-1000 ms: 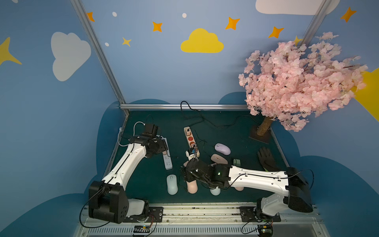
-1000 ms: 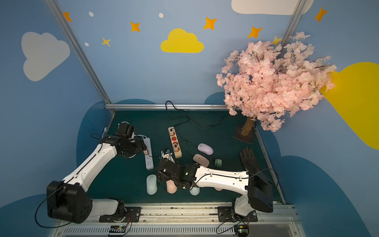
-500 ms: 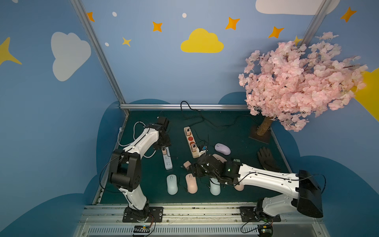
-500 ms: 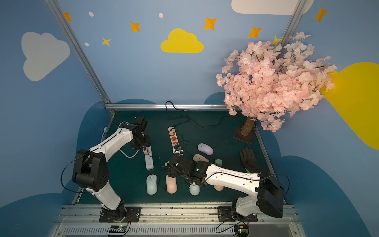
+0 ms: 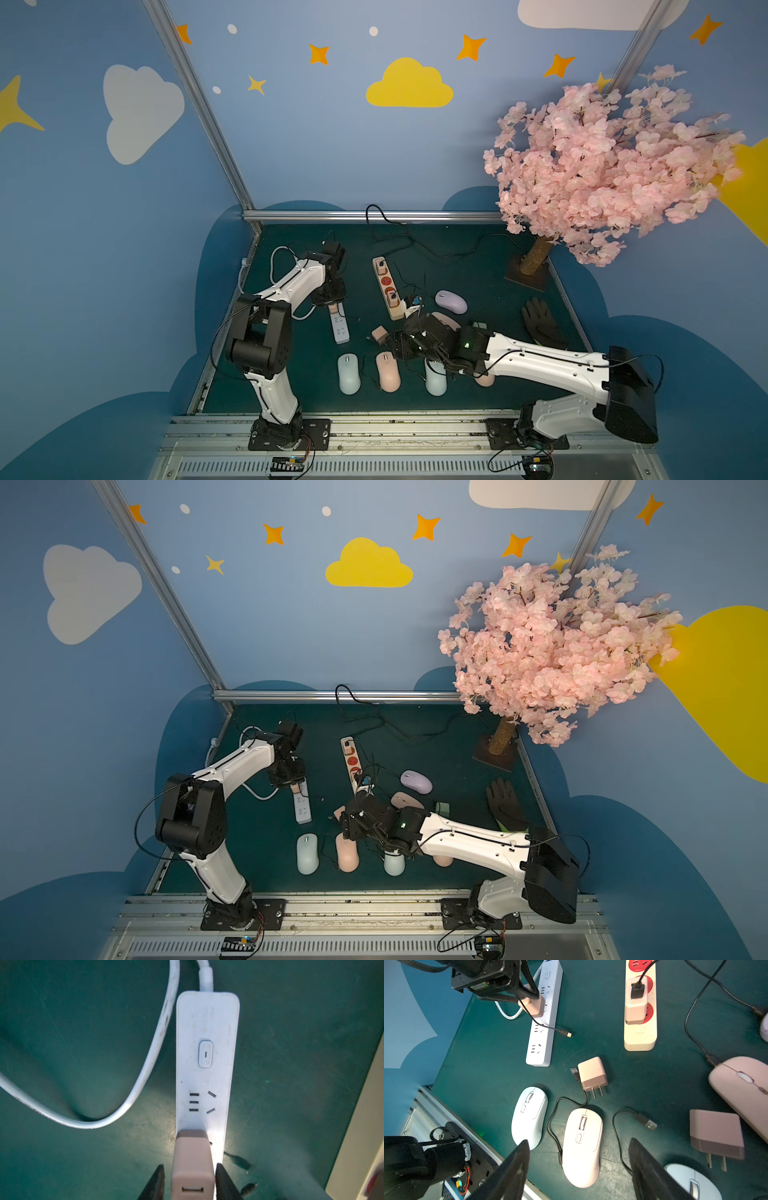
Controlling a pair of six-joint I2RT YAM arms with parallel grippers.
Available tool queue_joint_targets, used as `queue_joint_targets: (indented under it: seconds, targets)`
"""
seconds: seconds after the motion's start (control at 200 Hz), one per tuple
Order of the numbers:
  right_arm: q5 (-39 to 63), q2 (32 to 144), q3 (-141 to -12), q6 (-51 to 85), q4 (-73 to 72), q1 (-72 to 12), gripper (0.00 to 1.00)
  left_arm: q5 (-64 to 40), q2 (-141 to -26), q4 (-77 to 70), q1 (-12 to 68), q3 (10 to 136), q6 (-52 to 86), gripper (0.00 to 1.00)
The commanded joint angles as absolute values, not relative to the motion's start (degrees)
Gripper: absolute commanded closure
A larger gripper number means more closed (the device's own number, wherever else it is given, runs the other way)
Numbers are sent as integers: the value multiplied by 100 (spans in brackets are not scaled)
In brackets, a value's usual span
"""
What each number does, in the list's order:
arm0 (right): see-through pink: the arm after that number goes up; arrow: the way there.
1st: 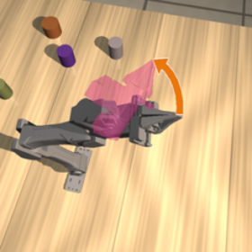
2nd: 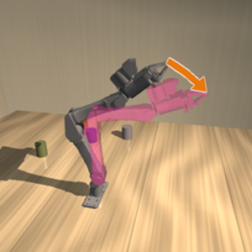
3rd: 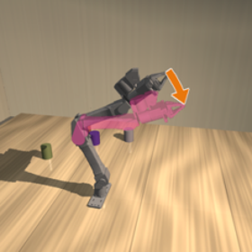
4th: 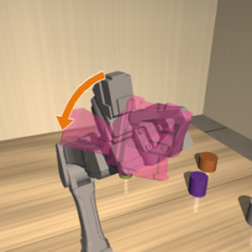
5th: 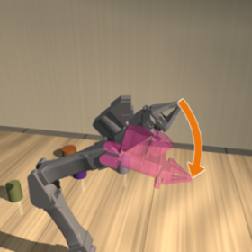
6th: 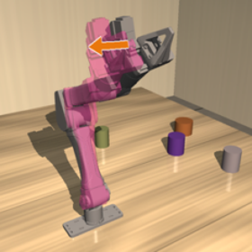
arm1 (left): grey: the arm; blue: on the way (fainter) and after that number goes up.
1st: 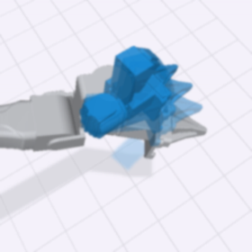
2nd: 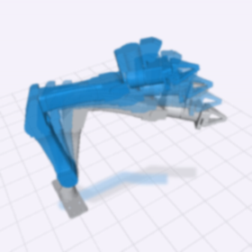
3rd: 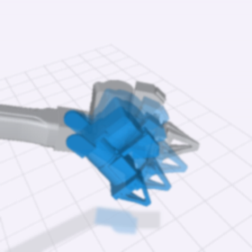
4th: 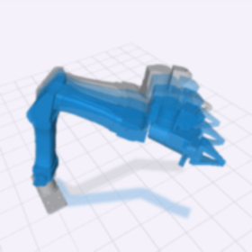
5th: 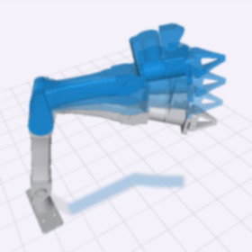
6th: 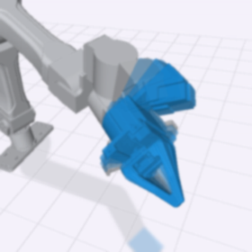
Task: Unplug the wireless mouse
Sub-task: Remove the plug from the socket.
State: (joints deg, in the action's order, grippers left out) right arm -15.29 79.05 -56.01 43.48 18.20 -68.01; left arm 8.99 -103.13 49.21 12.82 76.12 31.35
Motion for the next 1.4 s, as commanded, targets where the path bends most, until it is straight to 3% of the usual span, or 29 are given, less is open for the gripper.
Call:
queue_joint_targets:
  seconds: [0.0,0.235,0.38,0.576,0.771,1.066,1.392]
  targets:
    - [-1518,7798,-5555,4368,1846,-6781,26,862,-10415,4924,1287,7559,3137,65]
    - [-1444,7878,-5597,4297,1670,-6718,26,777,-10291,4887,1281,7470,3105,84]
    - [-1065,8251,-5879,4099,1345,-6540,26,173,-9908,4449,1058,7060,2960,96]
    - [-129,9289,-6799,4073,1271,-6099,26,-1758,-9422,3262,300,6131,2949,97]
    - [722,10711,-8373,4046,2100,-5735,33,-3416,-9467,2232,-395,5499,2982,96]
    - [2591,12403,-9863,3973,1960,-5044,45,-3838,-9495,1931,-512,5406,2822,97]
    - [3147,13429,-11168,3490,2788,-4887,47,-3936,-9396,1760,-504,5336,2826,96]
